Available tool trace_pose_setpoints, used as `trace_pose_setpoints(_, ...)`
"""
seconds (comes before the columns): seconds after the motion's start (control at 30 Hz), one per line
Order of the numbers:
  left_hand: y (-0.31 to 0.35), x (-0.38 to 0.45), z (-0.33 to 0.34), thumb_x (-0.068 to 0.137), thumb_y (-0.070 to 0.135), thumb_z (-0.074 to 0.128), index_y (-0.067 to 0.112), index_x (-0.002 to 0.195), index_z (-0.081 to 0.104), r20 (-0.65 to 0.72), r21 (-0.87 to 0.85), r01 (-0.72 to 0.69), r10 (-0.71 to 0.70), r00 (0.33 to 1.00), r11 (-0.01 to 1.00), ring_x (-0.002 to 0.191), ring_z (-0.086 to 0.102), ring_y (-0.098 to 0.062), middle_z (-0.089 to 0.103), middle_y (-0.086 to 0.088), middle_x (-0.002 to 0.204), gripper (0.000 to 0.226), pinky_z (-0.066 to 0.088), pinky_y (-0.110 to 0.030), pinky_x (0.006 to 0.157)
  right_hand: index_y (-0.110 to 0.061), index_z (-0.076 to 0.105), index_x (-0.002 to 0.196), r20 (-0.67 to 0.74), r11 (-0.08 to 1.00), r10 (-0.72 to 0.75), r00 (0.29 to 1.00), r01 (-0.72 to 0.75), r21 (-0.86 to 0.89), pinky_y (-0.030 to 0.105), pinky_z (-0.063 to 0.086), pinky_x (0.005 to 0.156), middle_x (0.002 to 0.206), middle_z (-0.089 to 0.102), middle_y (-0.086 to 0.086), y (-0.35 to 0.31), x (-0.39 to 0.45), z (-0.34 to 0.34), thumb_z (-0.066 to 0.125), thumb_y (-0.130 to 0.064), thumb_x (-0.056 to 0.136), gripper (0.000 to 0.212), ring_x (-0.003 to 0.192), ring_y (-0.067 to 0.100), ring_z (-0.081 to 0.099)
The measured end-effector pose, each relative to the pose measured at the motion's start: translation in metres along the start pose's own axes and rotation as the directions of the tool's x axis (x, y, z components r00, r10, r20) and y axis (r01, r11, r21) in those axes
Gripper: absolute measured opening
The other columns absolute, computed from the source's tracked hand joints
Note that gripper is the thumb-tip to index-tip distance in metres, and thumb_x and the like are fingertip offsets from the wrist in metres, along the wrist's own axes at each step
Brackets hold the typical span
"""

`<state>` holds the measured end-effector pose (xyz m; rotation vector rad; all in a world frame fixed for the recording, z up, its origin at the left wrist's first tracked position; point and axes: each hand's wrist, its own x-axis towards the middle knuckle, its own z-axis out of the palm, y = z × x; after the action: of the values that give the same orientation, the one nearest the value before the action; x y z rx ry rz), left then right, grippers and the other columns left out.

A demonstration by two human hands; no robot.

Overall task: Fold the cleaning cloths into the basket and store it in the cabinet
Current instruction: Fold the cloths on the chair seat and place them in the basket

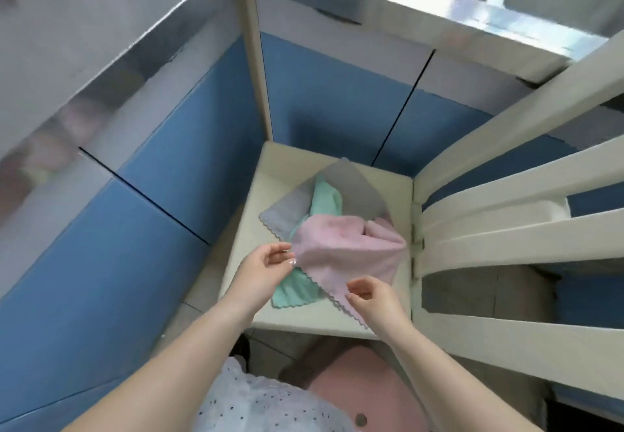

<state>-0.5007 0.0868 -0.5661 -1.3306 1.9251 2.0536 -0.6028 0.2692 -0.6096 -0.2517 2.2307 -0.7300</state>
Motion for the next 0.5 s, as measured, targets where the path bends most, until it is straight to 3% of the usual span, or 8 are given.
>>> trace_pose_setpoints(0.2,-0.067,0.042,0.033,0.087,0.001,0.060,0.012,0.110,0.063,-0.043,0.213,-0.185,0.198,0.979,0.959,0.095,0.061,-0.004,0.066,0.003,0.104,0.025,0.046,-0.010,0.088,-0.018,0.065,0.105,0.073,0.967,-0.142,0.987,0.154,-0.203,0.024,0.044,0.084,0.106,0.067,-0.003,0.055,0.048,0.034,0.064,-0.028,0.083,0.024,0.101,0.015,0.061)
trace_pose_setpoints(0.37,-0.095,0.068,0.048,0.083,0.001,0.061,0.019,0.109,0.067,0.040,0.558,-0.371,0.422,0.906,0.742,0.096,0.056,-0.003,0.060,0.011,0.104,0.032,0.039,-0.005,0.087,-0.027,0.057,0.090,0.005,0.882,-0.305,0.952,0.284,-0.376,0.029,0.044,0.073,0.089,0.059,-0.010,0.080,0.075,0.054,0.065,-0.039,0.077,0.019,0.087,0.013,0.055)
trace_pose_setpoints(0.5,-0.112,0.087,0.051,0.081,0.007,0.066,0.021,0.111,0.068,0.093,0.660,-0.441,0.516,0.851,0.608,0.104,0.054,-0.008,0.061,0.008,0.109,0.033,0.042,-0.021,0.094,-0.027,0.060,0.081,-0.033,0.851,-0.408,0.912,0.367,-0.375,0.027,0.040,0.066,0.082,0.052,-0.008,0.089,0.092,0.059,0.065,-0.033,0.076,0.010,0.085,0.016,0.053)
